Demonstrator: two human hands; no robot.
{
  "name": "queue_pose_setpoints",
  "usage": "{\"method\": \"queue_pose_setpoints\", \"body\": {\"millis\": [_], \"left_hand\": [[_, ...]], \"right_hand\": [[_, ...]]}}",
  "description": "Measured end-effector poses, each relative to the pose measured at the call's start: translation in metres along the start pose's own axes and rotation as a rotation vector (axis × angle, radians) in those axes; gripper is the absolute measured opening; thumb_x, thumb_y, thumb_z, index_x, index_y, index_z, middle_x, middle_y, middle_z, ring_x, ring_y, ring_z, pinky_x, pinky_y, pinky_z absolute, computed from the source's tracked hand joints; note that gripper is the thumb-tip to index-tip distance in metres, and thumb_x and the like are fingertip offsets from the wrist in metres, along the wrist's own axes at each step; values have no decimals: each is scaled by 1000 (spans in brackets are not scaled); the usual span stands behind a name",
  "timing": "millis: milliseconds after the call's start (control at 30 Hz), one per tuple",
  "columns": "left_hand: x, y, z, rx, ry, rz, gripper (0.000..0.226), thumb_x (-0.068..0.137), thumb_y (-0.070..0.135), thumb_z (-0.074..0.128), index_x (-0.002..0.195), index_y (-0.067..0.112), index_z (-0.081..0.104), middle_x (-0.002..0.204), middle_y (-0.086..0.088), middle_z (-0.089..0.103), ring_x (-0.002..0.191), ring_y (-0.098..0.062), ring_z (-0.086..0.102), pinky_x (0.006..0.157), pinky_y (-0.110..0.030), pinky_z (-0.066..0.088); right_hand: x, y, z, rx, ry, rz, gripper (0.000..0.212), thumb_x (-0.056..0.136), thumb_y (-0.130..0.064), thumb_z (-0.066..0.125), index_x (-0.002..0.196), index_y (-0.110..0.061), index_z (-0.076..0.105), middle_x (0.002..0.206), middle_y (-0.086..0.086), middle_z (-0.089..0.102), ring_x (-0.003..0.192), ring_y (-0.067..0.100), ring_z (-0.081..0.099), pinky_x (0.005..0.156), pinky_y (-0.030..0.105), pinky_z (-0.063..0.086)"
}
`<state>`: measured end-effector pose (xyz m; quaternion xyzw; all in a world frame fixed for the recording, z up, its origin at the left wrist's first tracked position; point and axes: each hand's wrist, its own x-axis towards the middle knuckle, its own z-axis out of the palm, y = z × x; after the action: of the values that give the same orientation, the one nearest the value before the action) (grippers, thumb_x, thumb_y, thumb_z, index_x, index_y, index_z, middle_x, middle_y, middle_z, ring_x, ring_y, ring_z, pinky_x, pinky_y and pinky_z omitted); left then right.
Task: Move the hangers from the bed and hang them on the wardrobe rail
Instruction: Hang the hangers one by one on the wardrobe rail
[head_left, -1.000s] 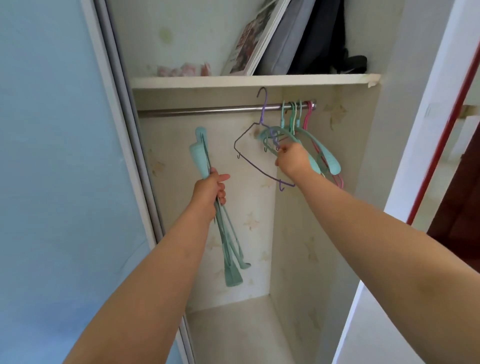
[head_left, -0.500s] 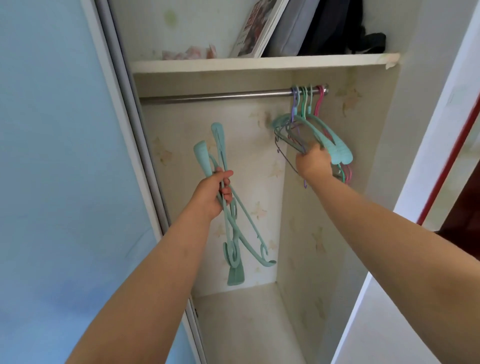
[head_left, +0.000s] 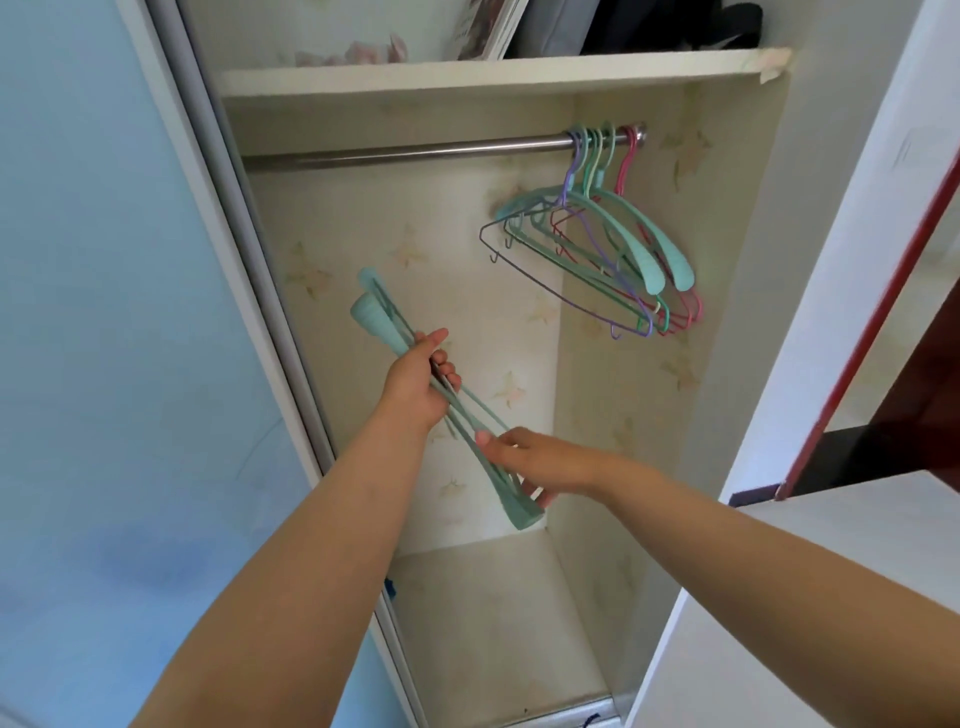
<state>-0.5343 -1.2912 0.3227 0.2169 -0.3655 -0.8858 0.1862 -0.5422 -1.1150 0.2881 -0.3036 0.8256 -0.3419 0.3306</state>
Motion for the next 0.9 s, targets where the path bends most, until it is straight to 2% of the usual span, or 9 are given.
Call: {"method": "queue_pose_setpoints", "body": {"millis": [67,133,233,300,367,467,567,633,900], "left_hand": [[1,-5,1,4,16,15,20,96,16,54,78,21,59,52,6,39,35,-7,36,39,-16,32],[0,-7,2,4,21,28,24,93,13,59,72,23,56,54,5,44,38,-9,42,42,-19,38],[0,-8,1,72,62,28,12,95,15,57,86,23,54,77,-1,61,59,-14,60,55,-27,49],[0,-8,-2,240,59,5,4,97,27,54,94,25,55,102,-4,64,81,-17,63,65,-32,49],[-4,-10,-7,404,47,-58,13,94,44,55,95,31,58,109,3,64,92,-16,62,72,-37,46],[-8,-18,-11,327,39,-88,6,88,42,63,83,39,66,89,5,64,82,-14,63,74,-39,46],[-7,-28,-13,149,68,-3,30,96,40,51,78,22,68,57,6,39,46,-7,40,53,-23,40],[-8,-32,-12,78,96,71,43,96,49,46,69,17,57,49,8,31,39,-7,27,42,-20,30],[-12,-37,-11,3,123,190,53,90,58,51,54,19,42,44,8,33,35,-8,24,37,-21,23]], "right_hand": [[-4,3,15,-35,8,28,88,72,-78,52,137,-24,29,117,1,56,92,16,64,61,23,53],[1,10,25,-76,143,39,72,86,-58,55,141,-22,25,120,4,55,96,22,63,69,28,52],[4,19,30,112,251,75,39,97,-46,42,122,-16,44,94,2,59,67,17,64,49,26,51],[3,30,31,277,287,84,41,96,-50,42,110,-13,52,91,5,62,52,14,61,40,23,44],[2,42,35,420,320,103,41,95,-50,46,107,-12,55,92,6,63,45,14,58,38,21,37],[1,55,44,608,360,155,34,95,-45,51,103,-12,54,88,7,58,41,16,54,35,17,30],[0,62,49,705,362,168,22,95,-36,55,98,-14,54,86,8,56,41,16,52,35,18,29],[-2,63,50,707,369,153,25,94,-36,57,104,-13,55,86,8,58,43,16,53,36,19,30],[-15,64,67,671,392,38,48,85,-62,54,102,-18,55,88,3,63,48,17,57,37,20,35]]}}
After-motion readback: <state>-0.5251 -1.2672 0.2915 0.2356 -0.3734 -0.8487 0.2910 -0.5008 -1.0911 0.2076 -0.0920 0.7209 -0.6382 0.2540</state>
